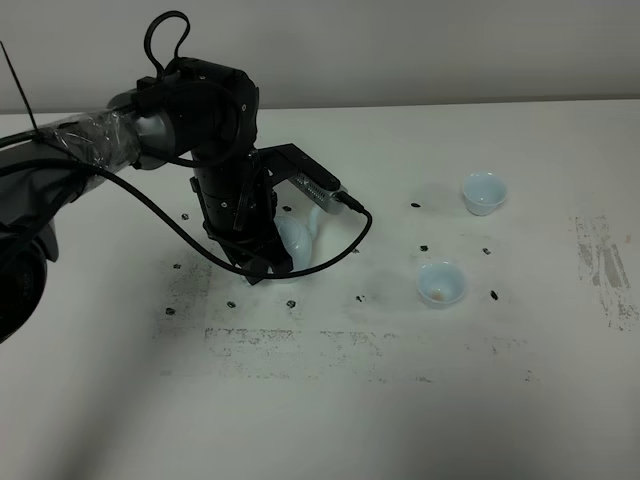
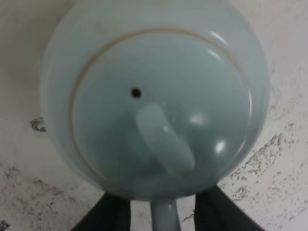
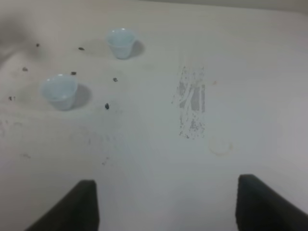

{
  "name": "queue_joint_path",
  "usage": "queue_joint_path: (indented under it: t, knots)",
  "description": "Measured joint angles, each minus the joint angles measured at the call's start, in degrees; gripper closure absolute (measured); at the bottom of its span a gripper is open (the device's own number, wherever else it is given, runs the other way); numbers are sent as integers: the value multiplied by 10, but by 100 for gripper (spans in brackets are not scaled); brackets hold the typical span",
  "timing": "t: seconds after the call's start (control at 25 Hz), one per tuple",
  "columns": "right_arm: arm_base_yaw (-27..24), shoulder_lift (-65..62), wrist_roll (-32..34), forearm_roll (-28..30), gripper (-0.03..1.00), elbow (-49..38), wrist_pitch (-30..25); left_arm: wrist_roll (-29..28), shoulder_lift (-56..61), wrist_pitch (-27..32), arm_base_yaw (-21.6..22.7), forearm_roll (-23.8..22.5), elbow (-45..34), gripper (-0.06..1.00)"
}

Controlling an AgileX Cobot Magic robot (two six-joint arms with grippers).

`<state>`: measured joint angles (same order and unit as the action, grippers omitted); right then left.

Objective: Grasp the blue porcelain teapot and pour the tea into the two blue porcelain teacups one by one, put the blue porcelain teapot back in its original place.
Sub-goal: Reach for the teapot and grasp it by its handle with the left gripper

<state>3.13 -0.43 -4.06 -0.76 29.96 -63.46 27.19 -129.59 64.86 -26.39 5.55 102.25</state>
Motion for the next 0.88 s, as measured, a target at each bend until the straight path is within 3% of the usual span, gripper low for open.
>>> queue_joint_path:
  t: [0.88]
  knots:
    - [0, 0, 0, 0, 39, 0, 0, -16, 0, 1, 0, 5, 0, 94]
